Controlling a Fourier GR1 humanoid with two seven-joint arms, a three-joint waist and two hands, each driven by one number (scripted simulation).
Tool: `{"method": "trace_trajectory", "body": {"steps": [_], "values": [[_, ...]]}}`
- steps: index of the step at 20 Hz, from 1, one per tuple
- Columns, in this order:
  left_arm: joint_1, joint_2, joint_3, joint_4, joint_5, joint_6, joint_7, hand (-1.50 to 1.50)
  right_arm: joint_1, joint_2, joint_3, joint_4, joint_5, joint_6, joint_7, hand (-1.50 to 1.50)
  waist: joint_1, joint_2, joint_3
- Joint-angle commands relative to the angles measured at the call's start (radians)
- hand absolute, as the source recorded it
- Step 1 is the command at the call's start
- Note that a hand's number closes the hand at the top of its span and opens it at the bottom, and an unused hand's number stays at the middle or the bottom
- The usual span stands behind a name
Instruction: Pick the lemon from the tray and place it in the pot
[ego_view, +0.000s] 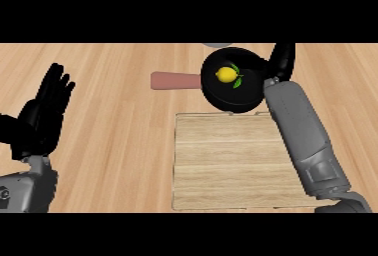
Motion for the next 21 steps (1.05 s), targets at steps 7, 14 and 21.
{"method": "trace_trajectory", "body": {"steps": [7,14,21], "values": [[0.017,-0.016,-0.002,-0.012,-0.036,0.021,0.012,0.00,0.190,-0.104,-0.004,-0.289,-0.131,0.207,0.034,-1.50,-0.029,-0.011,-0.001],[0.019,-0.010,0.032,0.006,0.005,-0.017,0.006,0.00,0.334,-0.213,-0.010,-0.454,-0.211,0.373,0.065,-1.50,-0.024,-0.009,-0.001],[0.007,-0.029,0.006,-0.035,-0.041,0.009,0.045,0.00,0.473,-0.200,0.034,-0.628,-0.212,0.370,0.134,-1.50,-0.022,-0.009,-0.001]]}}
